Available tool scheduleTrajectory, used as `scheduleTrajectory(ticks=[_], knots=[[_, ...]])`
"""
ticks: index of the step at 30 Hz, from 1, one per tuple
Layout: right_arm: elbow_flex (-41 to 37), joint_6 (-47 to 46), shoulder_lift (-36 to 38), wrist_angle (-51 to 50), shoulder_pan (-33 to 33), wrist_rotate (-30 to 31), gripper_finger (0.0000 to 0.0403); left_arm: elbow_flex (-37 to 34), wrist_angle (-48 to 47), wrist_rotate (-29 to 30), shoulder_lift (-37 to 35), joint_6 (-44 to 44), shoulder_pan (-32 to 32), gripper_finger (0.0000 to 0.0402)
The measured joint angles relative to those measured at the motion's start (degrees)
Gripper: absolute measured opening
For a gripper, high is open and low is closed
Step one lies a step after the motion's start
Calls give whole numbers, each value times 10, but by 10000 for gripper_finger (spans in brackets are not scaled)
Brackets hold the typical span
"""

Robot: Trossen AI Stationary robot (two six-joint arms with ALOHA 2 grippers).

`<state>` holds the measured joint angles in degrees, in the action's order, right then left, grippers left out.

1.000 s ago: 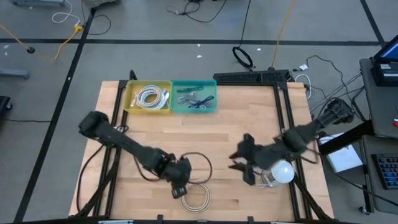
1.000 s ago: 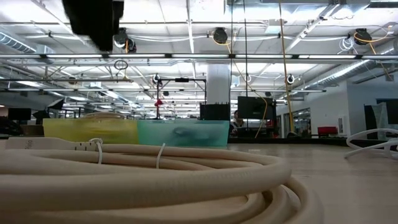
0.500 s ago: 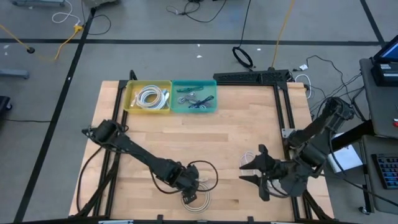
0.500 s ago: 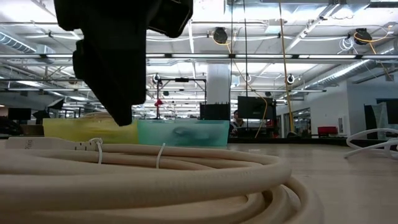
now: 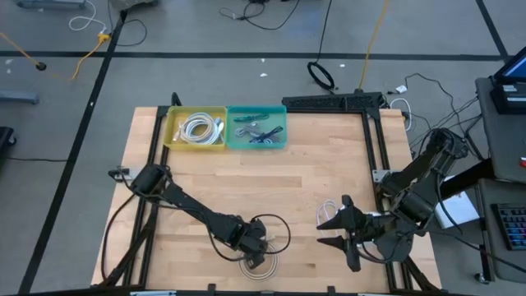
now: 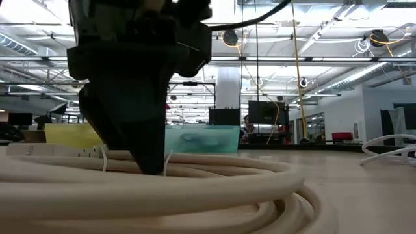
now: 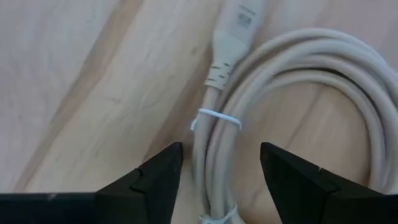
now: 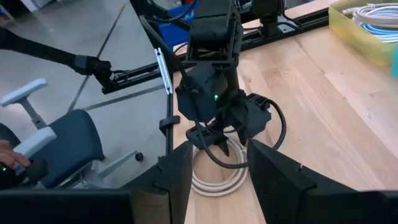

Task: Pick & Place USB Port
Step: Put the brown HDMI cable into the yellow bin

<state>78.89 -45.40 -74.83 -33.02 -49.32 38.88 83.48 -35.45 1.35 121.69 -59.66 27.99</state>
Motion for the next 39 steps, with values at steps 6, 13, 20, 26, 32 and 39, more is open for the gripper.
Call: scheduleTrajectory(ticks=[6,13,20,26,32,39], knots=[[0,2,0,7,1,2,144,-1,-42,0,-2,-25,-4,64],[0,19,0,6,1,47,144,-8,-63,45,-53,-71,-22,36],[0,53,0,7,12,127,144,-4,-183,232,-225,-156,-21,36],[0,141,0,55,75,148,142,-4,-431,411,-386,-286,-46,36],[0,247,0,157,169,85,142,-10,-547,421,-484,-257,-175,36],[0,295,0,219,262,14,142,-93,-486,373,-531,-68,-410,36]])
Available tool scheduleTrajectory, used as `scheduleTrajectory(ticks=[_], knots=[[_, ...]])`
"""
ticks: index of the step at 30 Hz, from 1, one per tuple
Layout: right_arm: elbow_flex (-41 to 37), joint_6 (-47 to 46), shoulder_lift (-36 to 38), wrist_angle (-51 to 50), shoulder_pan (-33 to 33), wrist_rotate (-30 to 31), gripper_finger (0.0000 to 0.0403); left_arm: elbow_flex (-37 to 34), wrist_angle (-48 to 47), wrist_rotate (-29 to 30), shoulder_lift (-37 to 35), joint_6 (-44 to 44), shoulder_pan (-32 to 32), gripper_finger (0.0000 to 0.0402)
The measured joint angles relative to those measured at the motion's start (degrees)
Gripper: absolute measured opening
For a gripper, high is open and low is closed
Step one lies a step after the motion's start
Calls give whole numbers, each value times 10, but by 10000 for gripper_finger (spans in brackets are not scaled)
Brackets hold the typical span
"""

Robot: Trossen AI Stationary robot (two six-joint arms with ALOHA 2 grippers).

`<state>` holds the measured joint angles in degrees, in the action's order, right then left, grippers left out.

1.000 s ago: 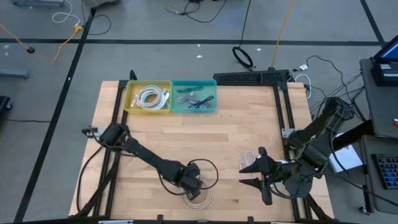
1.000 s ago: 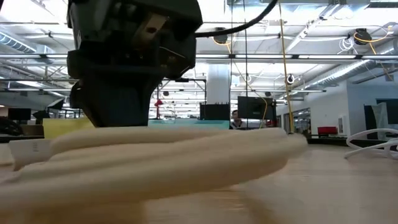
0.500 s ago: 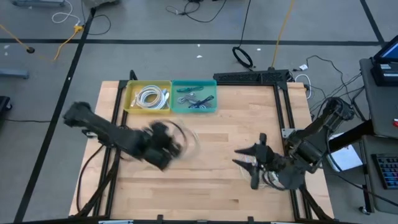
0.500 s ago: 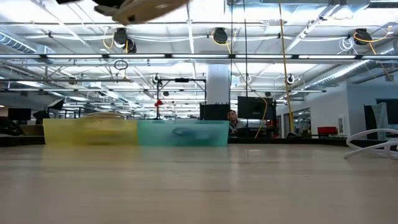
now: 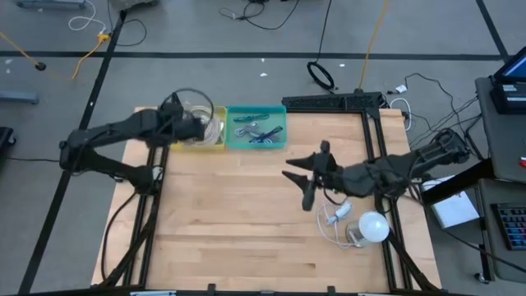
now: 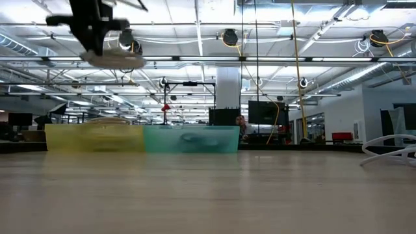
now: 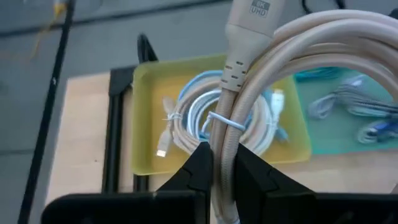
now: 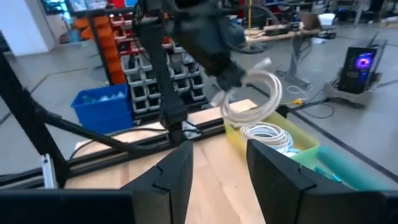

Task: Pick & Place USB Port
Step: Put the brown HDMI cable into the yellow bin

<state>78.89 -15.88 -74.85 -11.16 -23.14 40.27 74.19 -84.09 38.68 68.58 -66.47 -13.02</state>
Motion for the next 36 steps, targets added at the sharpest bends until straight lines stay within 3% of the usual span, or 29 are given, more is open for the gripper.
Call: scheduleTrajectory(ticks=[4,10,18,36], knots=[[0,2,0,2,26,-16,142,-81,143,-90,-20,130,-132,36],[-28,-7,0,4,46,-16,141,-178,303,-188,-20,200,-272,36],[-62,-54,0,13,48,-31,141,-213,358,-275,-10,262,-432,36],[-72,-14,0,54,48,-46,141,-212,353,-246,100,244,-417,36]])
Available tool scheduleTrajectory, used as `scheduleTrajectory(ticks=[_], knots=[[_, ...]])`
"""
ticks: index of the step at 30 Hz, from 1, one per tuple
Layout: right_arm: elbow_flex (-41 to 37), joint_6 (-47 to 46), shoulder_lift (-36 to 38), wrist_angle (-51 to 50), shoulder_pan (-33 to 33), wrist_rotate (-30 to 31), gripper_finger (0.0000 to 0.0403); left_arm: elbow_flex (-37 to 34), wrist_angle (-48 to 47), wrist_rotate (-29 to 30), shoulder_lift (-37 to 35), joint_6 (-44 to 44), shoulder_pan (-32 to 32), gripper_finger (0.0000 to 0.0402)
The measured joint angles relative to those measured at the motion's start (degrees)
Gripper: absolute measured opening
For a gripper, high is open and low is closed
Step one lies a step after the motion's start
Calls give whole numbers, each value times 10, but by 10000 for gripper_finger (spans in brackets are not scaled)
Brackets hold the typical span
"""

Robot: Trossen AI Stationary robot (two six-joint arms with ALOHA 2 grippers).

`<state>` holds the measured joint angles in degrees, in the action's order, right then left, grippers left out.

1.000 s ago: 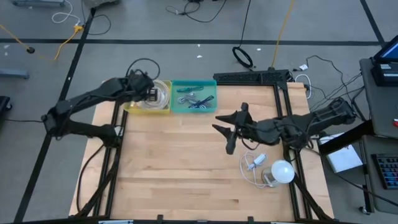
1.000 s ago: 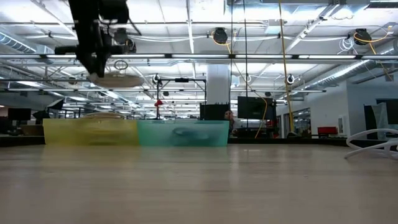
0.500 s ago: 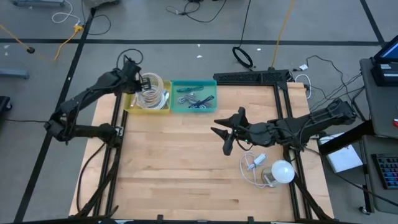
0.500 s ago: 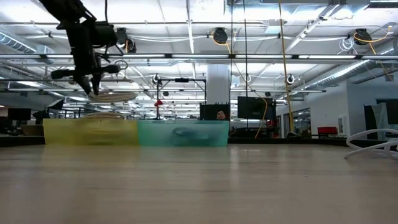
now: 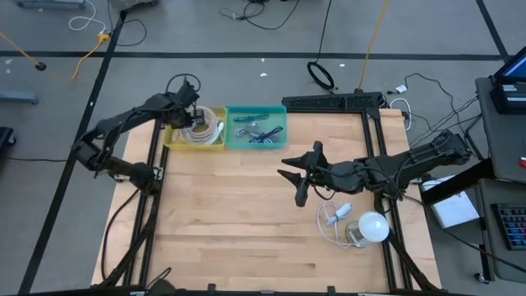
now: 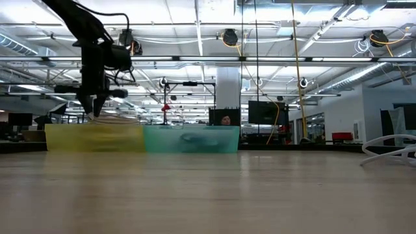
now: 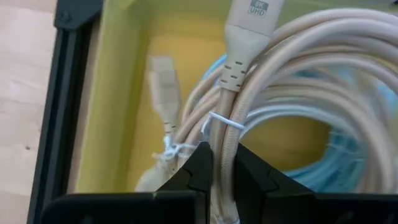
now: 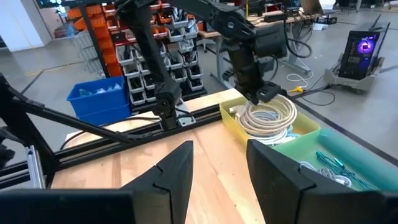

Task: Pick & Place USB Port
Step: Put the brown HDMI cable into the yellow bin, then return to Home Position

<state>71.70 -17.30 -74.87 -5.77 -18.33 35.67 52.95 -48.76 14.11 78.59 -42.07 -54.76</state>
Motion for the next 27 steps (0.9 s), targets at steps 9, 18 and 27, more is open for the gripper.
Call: scheduleTrajectory(ticks=[9,18,27], knots=[[0,-4,0,3,-1,-2,141,2,-11,-5,70,7,-3,50],[0,-6,0,9,-1,-15,141,0,-23,-8,53,32,1,126],[0,-4,0,13,-1,-15,141,0,1,6,-27,49,0,132]])
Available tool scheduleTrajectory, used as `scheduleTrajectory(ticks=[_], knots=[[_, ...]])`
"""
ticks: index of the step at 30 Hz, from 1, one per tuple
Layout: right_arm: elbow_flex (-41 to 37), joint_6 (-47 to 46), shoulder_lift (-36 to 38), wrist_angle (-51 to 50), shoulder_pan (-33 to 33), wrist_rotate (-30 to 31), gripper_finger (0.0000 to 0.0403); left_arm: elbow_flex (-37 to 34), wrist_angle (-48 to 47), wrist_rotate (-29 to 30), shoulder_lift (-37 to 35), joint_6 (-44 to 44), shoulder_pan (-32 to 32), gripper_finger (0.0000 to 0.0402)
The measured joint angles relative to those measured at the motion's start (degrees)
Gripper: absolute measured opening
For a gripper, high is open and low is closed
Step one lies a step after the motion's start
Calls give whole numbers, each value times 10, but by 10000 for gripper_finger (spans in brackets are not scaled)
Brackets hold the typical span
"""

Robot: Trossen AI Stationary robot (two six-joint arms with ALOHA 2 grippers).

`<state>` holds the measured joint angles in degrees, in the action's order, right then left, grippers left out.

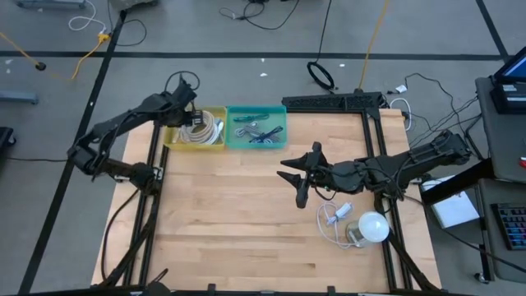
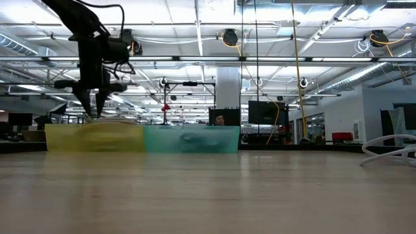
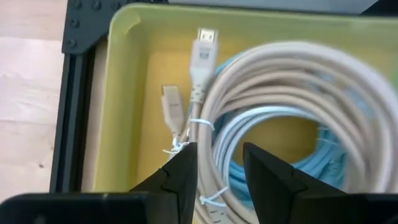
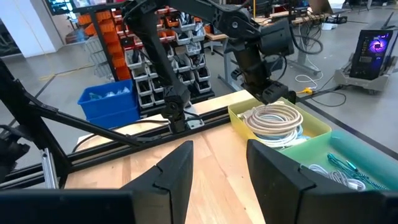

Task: Pick & Place USB Port
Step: Return to Home Position

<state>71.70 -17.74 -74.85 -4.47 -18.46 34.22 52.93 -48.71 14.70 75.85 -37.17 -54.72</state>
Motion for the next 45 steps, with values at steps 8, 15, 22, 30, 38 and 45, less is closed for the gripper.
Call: scheduleTrajectory(ticks=[8,15,22,30,38,45], knots=[[0,4,1,0,0,0,141,0,37,-28,-88,19,0,133],[0,35,48,-44,31,-80,84,0,188,-277,-230,37,14,118],[-24,70,171,-230,89,-59,3,1,278,-394,-396,42,71,13],[-269,78,386,-108,155,-163,1,1,162,-408,-548,70,116,4],[-486,79,534,88,163,-253,0,-16,41,-427,-653,103,125,2],[-564,70,575,154,163,-250,0,-144,-18,-439,-754,45,120,1]])
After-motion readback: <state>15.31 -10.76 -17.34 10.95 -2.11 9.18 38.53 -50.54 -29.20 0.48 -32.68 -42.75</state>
